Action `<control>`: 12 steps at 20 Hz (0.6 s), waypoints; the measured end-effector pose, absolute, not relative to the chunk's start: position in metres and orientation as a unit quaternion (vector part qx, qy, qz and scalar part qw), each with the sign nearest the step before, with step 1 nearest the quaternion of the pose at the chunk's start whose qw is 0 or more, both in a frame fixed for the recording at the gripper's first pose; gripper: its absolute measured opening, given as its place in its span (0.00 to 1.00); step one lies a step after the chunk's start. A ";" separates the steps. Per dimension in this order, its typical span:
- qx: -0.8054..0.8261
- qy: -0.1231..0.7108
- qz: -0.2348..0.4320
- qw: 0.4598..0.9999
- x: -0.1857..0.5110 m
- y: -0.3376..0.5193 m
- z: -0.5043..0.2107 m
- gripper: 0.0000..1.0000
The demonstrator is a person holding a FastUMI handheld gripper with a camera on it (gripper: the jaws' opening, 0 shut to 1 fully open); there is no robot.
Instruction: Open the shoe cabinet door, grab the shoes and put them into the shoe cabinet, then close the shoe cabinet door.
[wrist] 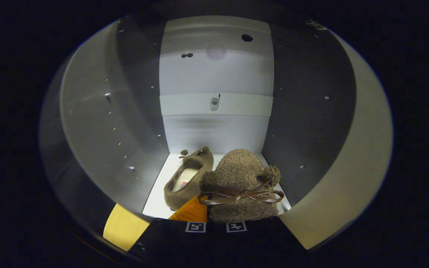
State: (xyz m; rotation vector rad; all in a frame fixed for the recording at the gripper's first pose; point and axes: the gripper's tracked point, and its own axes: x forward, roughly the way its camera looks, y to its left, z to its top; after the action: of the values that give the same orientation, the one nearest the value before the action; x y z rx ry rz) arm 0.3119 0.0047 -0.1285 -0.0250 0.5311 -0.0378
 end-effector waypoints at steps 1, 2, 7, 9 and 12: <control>-0.008 0.268 -0.018 0.963 0.322 0.003 -0.129 0.05; -0.003 0.274 -0.021 0.962 0.332 0.000 -0.131 0.05; 0.039 0.295 -0.031 0.954 0.381 -0.015 -0.149 0.05; 0.044 0.305 -0.036 0.951 0.400 -0.023 -0.164 0.05; 0.041 0.343 -0.038 0.938 0.423 -0.030 -0.195 0.05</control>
State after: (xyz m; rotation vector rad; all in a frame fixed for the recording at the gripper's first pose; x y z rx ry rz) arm 0.4226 -0.0299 -0.1952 0.0835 0.7003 -0.0776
